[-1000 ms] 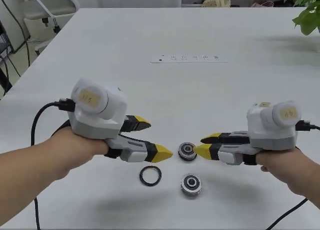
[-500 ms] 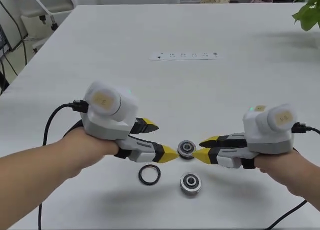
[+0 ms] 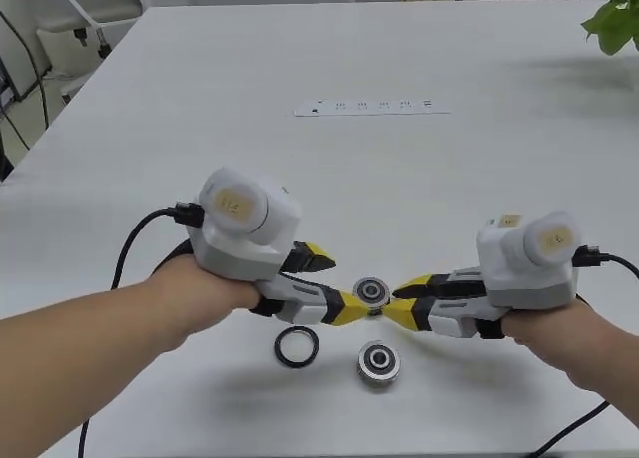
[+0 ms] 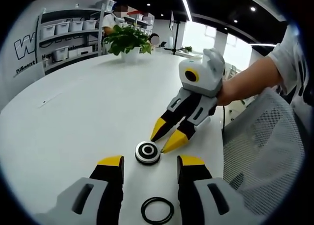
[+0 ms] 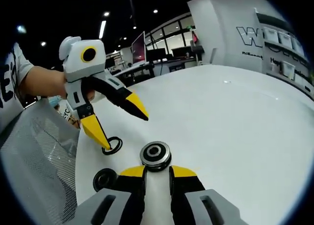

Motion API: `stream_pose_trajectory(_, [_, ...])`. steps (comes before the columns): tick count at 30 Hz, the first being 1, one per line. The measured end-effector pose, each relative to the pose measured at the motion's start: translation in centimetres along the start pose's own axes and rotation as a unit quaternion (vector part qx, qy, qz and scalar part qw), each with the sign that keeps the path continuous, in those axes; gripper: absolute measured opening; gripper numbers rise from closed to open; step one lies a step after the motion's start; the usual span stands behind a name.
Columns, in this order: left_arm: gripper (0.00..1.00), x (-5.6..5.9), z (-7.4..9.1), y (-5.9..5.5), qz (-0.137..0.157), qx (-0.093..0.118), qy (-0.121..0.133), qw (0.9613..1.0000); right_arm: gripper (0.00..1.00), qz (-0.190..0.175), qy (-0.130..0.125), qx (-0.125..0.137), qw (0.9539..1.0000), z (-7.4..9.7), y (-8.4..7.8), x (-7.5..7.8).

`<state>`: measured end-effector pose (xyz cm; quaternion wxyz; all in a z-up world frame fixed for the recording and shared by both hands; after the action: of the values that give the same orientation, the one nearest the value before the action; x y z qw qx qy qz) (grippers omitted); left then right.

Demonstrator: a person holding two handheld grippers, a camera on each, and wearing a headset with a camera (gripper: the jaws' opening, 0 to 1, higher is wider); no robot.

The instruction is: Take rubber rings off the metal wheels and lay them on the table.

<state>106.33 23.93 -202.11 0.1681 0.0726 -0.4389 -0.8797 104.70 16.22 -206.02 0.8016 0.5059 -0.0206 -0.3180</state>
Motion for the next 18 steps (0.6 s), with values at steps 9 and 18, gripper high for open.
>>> stream_pose_trajectory(9, [0.36, 0.3, -0.9, -0.1, -0.005, -0.006, -0.006, 0.9999, 0.13, 0.001, 0.002, -0.002, 1.0, -0.2, -0.1, 0.0])
stream_pose_trajectory(18, [0.3, 0.6, -2.0, -0.1, -0.01, -0.01, -0.011, 0.9998, 0.1, 0.004, 0.001, -0.003, 1.0, -0.3, -0.1, 0.1])
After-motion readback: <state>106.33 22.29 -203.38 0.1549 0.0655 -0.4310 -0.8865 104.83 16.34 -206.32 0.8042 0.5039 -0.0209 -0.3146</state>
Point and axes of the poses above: the centre of the closed fingertips' face, and the gripper's own axes: z roughly backward along the fingers, x roughly to its right, y roughly out of its top, the point moved 3 cm from there along z, roughly backward along the fingers, and after that the axes turned 8 degrees about y, right-handed, at the moved point
